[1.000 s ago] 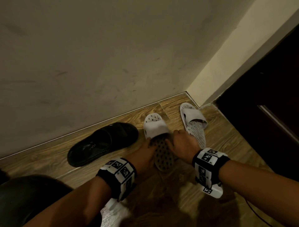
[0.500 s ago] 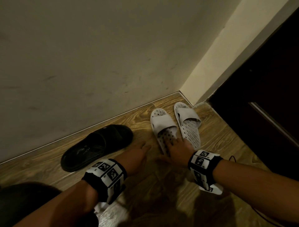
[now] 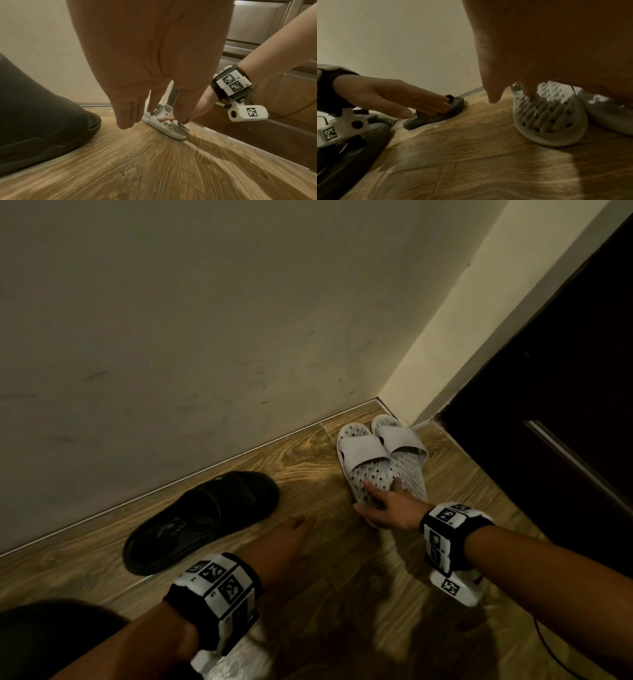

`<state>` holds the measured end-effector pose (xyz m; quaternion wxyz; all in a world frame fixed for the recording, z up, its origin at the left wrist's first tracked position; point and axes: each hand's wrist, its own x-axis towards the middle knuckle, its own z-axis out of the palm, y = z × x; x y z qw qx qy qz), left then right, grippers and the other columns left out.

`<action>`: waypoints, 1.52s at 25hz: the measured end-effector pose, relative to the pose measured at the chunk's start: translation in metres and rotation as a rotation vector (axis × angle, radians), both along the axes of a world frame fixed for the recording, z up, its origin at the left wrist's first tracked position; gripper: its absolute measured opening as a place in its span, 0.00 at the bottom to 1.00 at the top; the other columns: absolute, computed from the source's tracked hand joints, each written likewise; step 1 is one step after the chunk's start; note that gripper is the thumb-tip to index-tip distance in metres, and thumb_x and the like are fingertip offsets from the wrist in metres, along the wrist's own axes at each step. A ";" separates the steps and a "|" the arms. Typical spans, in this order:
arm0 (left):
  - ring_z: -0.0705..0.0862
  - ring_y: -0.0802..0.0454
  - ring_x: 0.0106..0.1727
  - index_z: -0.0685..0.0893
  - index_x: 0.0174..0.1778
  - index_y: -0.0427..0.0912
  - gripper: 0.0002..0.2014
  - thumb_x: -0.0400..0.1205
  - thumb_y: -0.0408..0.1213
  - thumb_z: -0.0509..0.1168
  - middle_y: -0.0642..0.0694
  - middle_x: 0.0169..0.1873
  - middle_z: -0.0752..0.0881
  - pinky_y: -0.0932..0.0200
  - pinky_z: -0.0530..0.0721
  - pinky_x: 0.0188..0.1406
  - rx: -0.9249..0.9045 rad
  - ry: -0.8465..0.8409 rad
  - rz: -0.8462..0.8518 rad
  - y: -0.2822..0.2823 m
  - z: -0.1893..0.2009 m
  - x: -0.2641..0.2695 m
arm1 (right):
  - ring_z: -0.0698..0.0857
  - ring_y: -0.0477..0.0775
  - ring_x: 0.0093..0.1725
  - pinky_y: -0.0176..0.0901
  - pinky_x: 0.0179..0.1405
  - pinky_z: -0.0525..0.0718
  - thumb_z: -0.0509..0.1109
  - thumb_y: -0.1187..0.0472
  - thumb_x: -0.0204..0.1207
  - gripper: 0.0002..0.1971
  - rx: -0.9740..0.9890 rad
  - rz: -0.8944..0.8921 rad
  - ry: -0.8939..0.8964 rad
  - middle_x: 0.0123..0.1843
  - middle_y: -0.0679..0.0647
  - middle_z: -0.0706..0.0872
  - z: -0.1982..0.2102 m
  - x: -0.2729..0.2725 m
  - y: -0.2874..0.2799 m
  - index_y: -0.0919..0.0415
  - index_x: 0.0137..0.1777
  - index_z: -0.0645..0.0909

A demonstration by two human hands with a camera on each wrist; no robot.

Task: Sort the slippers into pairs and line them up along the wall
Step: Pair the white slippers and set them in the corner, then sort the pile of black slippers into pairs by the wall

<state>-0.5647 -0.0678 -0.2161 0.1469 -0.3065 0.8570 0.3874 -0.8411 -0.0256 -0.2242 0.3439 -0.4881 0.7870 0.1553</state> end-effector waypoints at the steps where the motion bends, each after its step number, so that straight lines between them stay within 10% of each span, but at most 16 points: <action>1: 0.62 0.48 0.83 0.46 0.85 0.51 0.36 0.84 0.46 0.58 0.45 0.85 0.53 0.53 0.66 0.81 0.008 0.005 -0.003 0.001 0.000 0.000 | 0.43 0.76 0.84 0.66 0.84 0.46 0.51 0.18 0.66 0.47 0.010 0.015 0.011 0.85 0.71 0.36 -0.001 -0.001 -0.001 0.33 0.83 0.41; 16: 0.68 0.45 0.79 0.37 0.84 0.50 0.45 0.81 0.48 0.63 0.43 0.83 0.58 0.48 0.73 0.76 -0.014 0.028 0.006 0.010 0.008 0.023 | 0.47 0.76 0.84 0.71 0.82 0.48 0.39 0.24 0.74 0.42 0.126 0.104 0.179 0.87 0.65 0.43 -0.003 0.002 -0.036 0.41 0.84 0.37; 22: 0.74 0.38 0.73 0.43 0.84 0.46 0.40 0.82 0.45 0.62 0.37 0.80 0.62 0.45 0.79 0.69 -0.134 0.036 -0.060 0.032 0.029 0.073 | 0.78 0.63 0.71 0.56 0.75 0.71 0.46 0.34 0.82 0.34 -0.113 0.366 0.346 0.75 0.64 0.77 0.014 0.042 -0.054 0.56 0.75 0.73; 25: 0.77 0.36 0.69 0.48 0.84 0.43 0.38 0.82 0.43 0.62 0.37 0.78 0.65 0.43 0.84 0.61 -0.169 -0.029 -0.088 0.055 0.034 0.127 | 0.88 0.61 0.51 0.49 0.49 0.84 0.56 0.42 0.82 0.20 -0.227 0.622 0.441 0.54 0.61 0.89 0.019 0.099 -0.051 0.56 0.54 0.82; 29: 0.74 0.37 0.73 0.50 0.83 0.39 0.36 0.83 0.44 0.60 0.36 0.77 0.67 0.43 0.78 0.69 -0.164 -0.143 -0.070 0.093 0.036 0.201 | 0.78 0.52 0.32 0.47 0.31 0.73 0.58 0.46 0.83 0.16 -0.198 0.743 0.159 0.36 0.54 0.82 0.024 0.199 -0.028 0.56 0.39 0.75; 38: 0.67 0.40 0.78 0.50 0.84 0.44 0.35 0.84 0.44 0.58 0.40 0.81 0.61 0.42 0.73 0.73 -0.071 -0.209 0.102 0.193 0.043 0.317 | 0.86 0.55 0.46 0.45 0.35 0.77 0.55 0.39 0.81 0.16 -0.243 1.195 -0.150 0.47 0.49 0.86 0.045 0.386 0.043 0.47 0.53 0.78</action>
